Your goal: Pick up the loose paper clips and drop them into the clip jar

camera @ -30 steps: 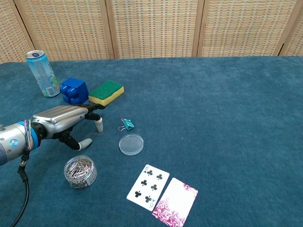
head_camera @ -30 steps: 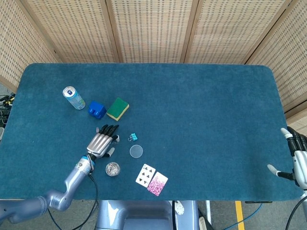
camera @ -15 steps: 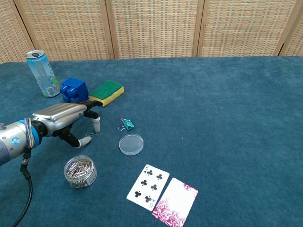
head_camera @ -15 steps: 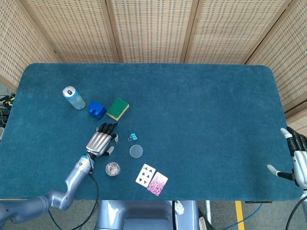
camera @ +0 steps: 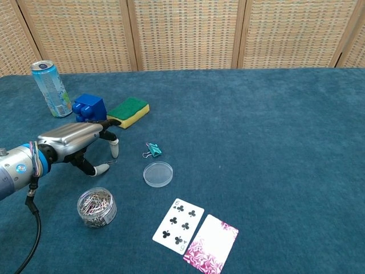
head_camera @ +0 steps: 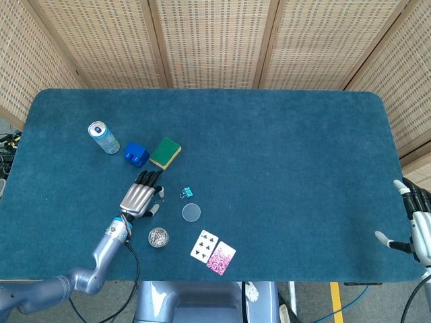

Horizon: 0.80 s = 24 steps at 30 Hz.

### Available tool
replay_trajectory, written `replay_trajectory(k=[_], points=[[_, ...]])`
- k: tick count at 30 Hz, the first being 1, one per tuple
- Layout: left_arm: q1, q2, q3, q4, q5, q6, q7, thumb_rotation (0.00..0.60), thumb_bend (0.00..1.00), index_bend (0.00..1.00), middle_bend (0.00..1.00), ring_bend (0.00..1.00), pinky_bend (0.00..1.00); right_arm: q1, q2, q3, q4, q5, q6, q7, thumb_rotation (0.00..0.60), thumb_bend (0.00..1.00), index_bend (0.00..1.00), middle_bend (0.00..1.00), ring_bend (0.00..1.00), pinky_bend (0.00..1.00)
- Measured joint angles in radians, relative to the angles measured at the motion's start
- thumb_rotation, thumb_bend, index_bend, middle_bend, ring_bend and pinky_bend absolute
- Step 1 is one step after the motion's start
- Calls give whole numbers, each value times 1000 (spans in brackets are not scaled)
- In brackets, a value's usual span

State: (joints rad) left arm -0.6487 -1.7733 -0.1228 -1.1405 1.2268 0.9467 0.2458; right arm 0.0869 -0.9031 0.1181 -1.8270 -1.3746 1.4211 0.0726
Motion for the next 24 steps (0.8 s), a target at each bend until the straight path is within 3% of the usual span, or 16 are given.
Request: replay_trajectory(k=[16, 24], points=[[10, -36, -14, 28, -49, 12, 66, 600, 366, 600, 0, 0, 0, 2, 0, 0, 2, 0, -4, 6, 600, 0, 0, 0, 0, 0], [14, -24, -14, 22, -48, 13, 65, 600, 413, 690, 0, 0, 0, 2, -1, -1, 3, -1, -4, 6, 600, 0, 0, 0, 0, 0]])
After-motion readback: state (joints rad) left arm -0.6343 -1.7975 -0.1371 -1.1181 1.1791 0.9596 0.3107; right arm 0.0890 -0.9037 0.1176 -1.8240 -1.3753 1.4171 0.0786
